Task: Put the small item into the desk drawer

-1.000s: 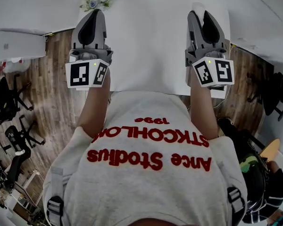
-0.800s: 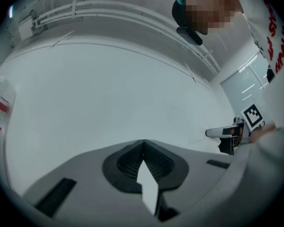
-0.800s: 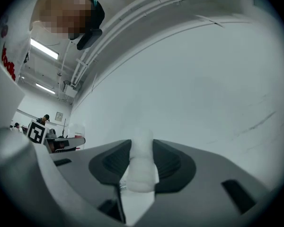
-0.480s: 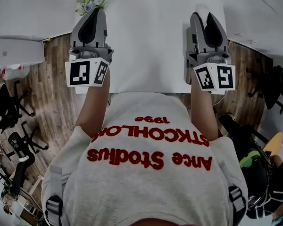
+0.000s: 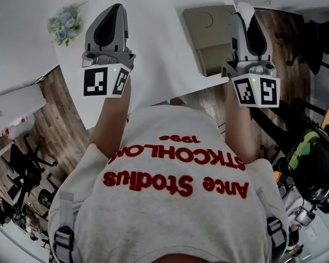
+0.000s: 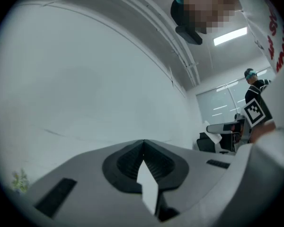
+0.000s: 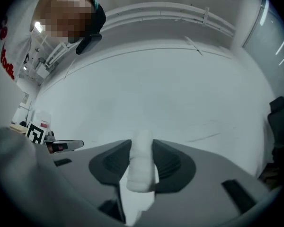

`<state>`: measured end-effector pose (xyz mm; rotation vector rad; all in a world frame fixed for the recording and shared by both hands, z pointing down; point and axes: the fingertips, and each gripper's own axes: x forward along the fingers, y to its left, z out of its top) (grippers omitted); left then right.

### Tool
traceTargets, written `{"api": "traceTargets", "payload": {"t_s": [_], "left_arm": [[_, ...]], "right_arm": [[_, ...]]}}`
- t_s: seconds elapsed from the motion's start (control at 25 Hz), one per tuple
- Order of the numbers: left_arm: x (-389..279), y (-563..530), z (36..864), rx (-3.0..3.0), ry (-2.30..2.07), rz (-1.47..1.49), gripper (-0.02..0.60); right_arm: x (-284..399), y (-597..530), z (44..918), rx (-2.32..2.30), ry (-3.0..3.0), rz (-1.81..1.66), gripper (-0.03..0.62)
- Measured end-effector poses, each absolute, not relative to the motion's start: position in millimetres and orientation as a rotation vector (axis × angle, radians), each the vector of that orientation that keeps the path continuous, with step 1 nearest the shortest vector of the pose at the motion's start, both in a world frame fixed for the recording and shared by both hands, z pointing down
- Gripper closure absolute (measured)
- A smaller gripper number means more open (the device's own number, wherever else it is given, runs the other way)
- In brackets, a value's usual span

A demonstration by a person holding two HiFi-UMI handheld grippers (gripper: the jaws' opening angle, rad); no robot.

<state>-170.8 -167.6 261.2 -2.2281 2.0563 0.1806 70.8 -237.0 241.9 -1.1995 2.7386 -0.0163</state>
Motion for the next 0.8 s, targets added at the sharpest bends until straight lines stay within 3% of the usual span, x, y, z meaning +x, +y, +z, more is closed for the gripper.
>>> {"api": "traceTargets", "payload": {"t_s": [0.32,0.8], "left_arm": [[-89.2,-204.7,263.1,-2.450,1.851,0.208,0.575],[-51.2,-212.4,314.4,-2.571,1.859,0.070,0.575]], "right_arm": [[157.4,-224.3,238.5,-1.474,2.635,-0.016,0.454],[190.8,-218.2,327.9,-1.591,2.704,-0.295,0.454]]}}
